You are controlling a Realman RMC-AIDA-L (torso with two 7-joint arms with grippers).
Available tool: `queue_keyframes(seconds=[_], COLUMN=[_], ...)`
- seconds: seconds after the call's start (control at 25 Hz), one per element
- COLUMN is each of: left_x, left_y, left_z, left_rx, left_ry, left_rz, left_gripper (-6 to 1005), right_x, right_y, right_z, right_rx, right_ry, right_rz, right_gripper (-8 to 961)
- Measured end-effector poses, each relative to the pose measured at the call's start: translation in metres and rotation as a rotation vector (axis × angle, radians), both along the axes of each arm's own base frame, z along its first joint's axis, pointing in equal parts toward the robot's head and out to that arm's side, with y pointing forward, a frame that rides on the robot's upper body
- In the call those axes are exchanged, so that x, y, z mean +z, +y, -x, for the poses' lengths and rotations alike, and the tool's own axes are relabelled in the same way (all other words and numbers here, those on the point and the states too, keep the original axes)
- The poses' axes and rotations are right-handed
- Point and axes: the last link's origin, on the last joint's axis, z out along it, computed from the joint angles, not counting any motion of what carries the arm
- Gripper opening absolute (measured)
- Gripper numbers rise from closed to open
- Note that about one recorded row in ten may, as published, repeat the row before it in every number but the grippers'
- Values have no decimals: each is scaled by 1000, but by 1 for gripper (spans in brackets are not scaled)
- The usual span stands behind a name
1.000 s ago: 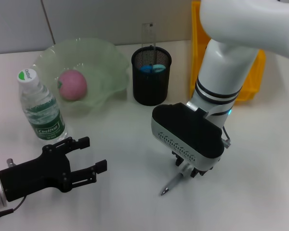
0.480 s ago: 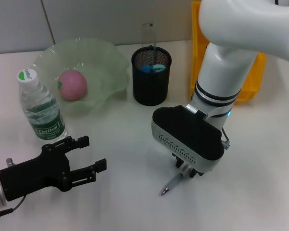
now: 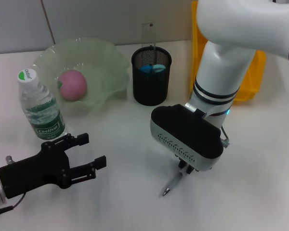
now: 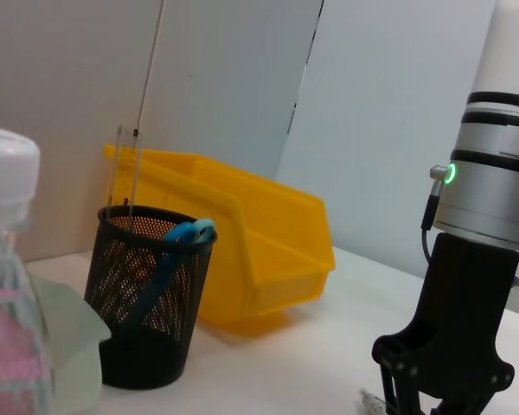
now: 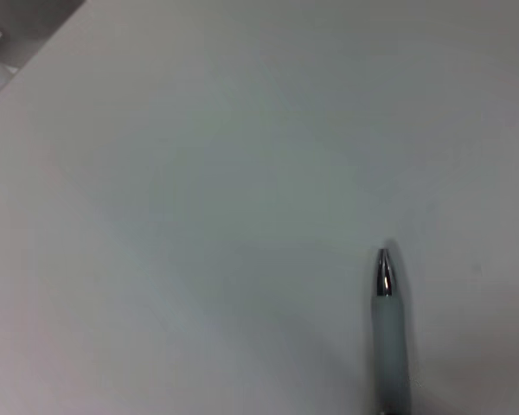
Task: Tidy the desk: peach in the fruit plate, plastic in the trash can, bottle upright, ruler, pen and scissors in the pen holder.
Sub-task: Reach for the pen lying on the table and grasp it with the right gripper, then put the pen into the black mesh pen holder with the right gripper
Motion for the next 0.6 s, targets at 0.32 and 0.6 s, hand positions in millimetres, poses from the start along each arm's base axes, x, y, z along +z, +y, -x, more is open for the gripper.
queue_keyframes(seconds=[0.32,0.6], left_x=[4,8], left_y=[-1,-5], left_z=[-3,-4], left_rx=[10,13], left_ry=[-44,-92], left_rz=[-13,-14], left_gripper=[844,844], right_x=[16,30], right_y=[1,7], right_z=[22,41], right_rx=[-23,-52], right_ry=[1,35], right_rz=[44,-25], right_gripper=[122,123])
